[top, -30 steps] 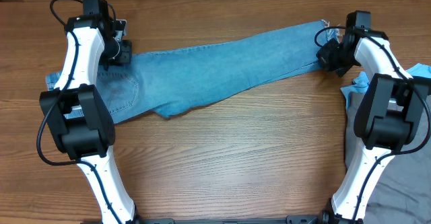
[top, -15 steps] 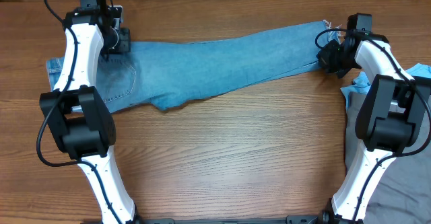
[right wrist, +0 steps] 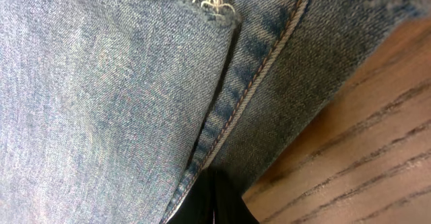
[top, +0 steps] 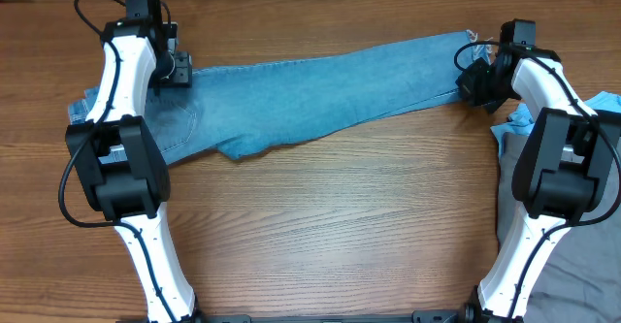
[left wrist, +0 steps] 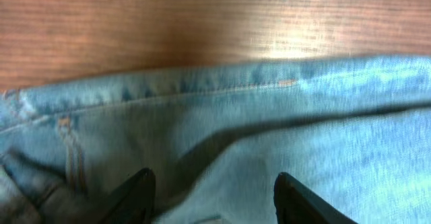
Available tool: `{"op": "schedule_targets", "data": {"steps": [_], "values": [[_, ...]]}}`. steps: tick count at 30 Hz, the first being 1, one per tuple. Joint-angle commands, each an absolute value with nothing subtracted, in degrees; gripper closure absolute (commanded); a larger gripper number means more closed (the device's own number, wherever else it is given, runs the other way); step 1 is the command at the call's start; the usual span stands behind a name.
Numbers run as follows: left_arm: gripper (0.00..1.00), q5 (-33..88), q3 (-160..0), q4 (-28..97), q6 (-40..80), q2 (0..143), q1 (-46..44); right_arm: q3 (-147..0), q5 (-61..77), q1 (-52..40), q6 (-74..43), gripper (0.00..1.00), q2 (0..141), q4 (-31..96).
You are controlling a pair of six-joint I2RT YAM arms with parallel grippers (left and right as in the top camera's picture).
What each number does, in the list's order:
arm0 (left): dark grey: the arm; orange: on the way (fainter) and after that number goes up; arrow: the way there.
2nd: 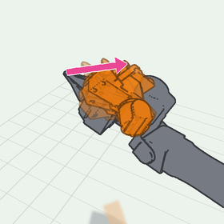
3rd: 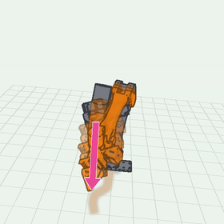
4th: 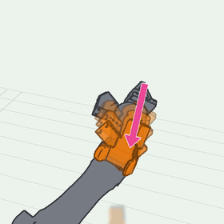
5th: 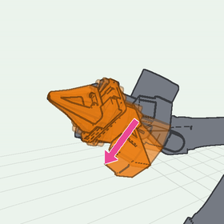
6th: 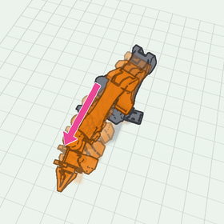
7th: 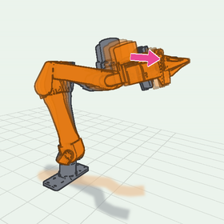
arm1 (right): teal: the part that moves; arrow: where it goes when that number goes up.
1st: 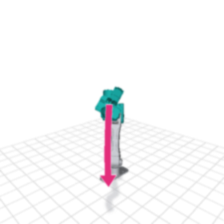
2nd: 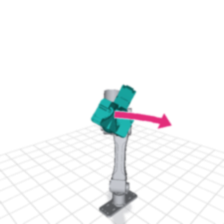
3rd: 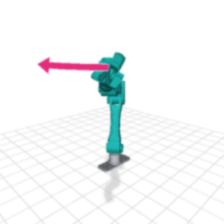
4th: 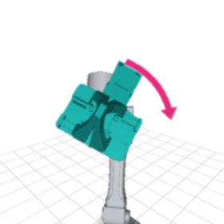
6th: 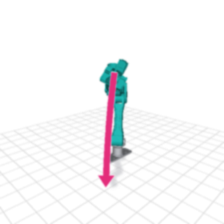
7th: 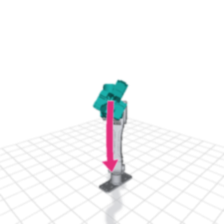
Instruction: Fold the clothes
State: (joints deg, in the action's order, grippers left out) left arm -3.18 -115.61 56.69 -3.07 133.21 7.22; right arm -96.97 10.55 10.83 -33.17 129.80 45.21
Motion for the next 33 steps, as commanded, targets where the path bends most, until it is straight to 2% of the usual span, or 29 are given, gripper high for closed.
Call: {"op": "schedule_targets", "data": {"steps": [1, 6, 8, 10, 11, 12, 13, 15, 17, 18, 20, 22, 33], "values": [[0.42, -4.0, -120.3, 59.6, -2.1, 131.8, 7.9, -94.1, 8.6, 11.0, -33.0, 0.96, 132.0, 48.5], [0.46, -3.4, -127.7, 70.9, -0.6, 129.7, 7.9, -94.4, 12.0, 11.1, -29.3, 0.96, 132.0, 49.7], [0.51, -3.4, -130.1, 76.4, -0.6, 129.2, 7.9, -95.0, 14.3, 11.1, -26.9, 0.96, 131.9, 50.3], [0.62, -3.4, -131.2, 80.9, 0.4, 129.2, 8.1, -95.8, 16.3, 11.1, -25.1, 0.96, 131.2, 51.4], [0.73, -3.3, -131.1, 82.6, 0.8, 129.2, 8.2, -96.2, 16.5, 11.1, -24.5, 0.96, 130.6, 51.9], [0.8, -3.4, -130.5, 83.5, 1.4, 129.2, 8.3, -96.5, 16.6, 11.1, -23.7, 0.96, 129.9, 52.3], [0.83, -3.5, -129.2, 83.5, 1.3, 129.2, 8.4, -96.9, 16.6, 11.1, -23.2, 0.96, 128.9, 52.7], [0.85, -3.4, -125.3, 81.9, 1.3, 129.2, 9.0, -97.4, 16.8, 11.1, -21.8, 0.94, 126.1, 53.1], [0.86, -3.2, -121.6, 80.0, 1.6, 129.2, 9.5, -97.6, 16.8, 11.2, -20.8, 0.89, 123.8, 53.0], [0.87, -3.1, -119.6, 79.1, 1.9, 129.2, 9.7, -97.6, 16.8, 11.3, -20.8, 0.84, 122.2, 52.9], [0.86, -3.2, -115.7, 77.1, 2.4, 129.2, 10.3, -97.6, 16.8, 11.6, -20.8, 0.69, 120.0, 52.4], [0.84, -3.6, -111.7, 74.1, 3.1, 129.2, 11.2, -97.6, 16.8, 12.1, -20.8, 0.62, 118.8, 51.1], [0.86, -3.6, -100.0, 58.2, 5.1, 129.2, 15.1, -97.5, 16.6, 15.0, -19.6, 0.53, 120.5, 38.0]]}}
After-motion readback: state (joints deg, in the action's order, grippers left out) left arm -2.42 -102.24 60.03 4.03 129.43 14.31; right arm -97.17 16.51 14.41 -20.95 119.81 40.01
